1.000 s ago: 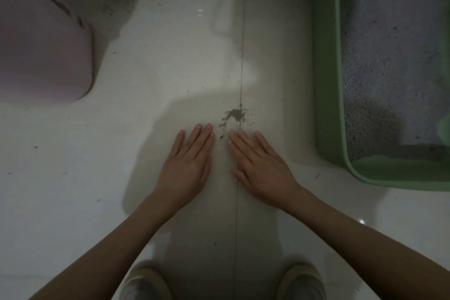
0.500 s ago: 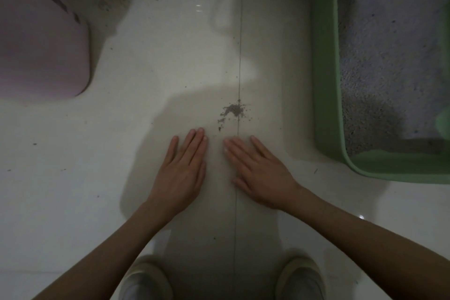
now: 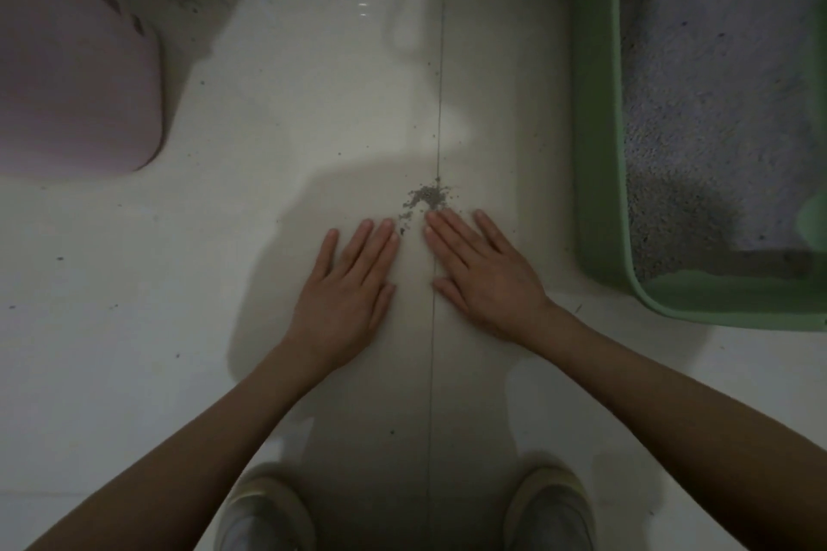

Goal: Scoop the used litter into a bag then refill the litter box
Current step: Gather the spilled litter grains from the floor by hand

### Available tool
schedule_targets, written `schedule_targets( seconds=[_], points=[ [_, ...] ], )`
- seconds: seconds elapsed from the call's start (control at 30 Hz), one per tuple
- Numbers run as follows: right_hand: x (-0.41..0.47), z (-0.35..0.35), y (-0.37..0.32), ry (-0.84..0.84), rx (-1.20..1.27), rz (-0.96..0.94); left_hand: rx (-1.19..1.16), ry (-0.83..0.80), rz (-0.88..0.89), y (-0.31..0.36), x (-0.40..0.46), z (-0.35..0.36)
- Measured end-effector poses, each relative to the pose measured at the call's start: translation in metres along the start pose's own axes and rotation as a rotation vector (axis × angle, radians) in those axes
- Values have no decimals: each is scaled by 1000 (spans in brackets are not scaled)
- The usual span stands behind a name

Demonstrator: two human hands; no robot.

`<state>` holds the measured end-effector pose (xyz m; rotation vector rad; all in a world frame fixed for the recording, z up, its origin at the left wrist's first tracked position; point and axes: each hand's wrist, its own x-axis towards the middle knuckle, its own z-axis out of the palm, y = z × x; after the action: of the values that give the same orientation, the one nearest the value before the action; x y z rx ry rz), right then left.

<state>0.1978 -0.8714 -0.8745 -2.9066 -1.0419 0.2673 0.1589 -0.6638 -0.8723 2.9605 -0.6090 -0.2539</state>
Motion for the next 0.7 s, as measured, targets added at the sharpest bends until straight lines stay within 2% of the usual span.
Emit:
schedule_targets(
  seconds=[0.13, 0.27, 0.4, 0.53, 0.6, 0.7],
  points=[
    [15, -5, -4, 4, 31, 65, -7, -11, -1, -10, 28, -2],
    [16, -7, -2, 32, 95, 84, -43, -15, 122, -17, 47, -6],
    [12, -11, 6, -16, 143, 226, -74, -16, 185, -14, 57, -10],
    [18, -14, 7, -37, 194, 210, -167, 15, 125, -7, 63, -8],
    [21, -15, 7, 67, 263, 223, -241, 116, 23, -8, 65, -9],
    [27, -20, 9, 249, 420, 379, -370, 238, -173, -12, 68, -16]
  ],
)
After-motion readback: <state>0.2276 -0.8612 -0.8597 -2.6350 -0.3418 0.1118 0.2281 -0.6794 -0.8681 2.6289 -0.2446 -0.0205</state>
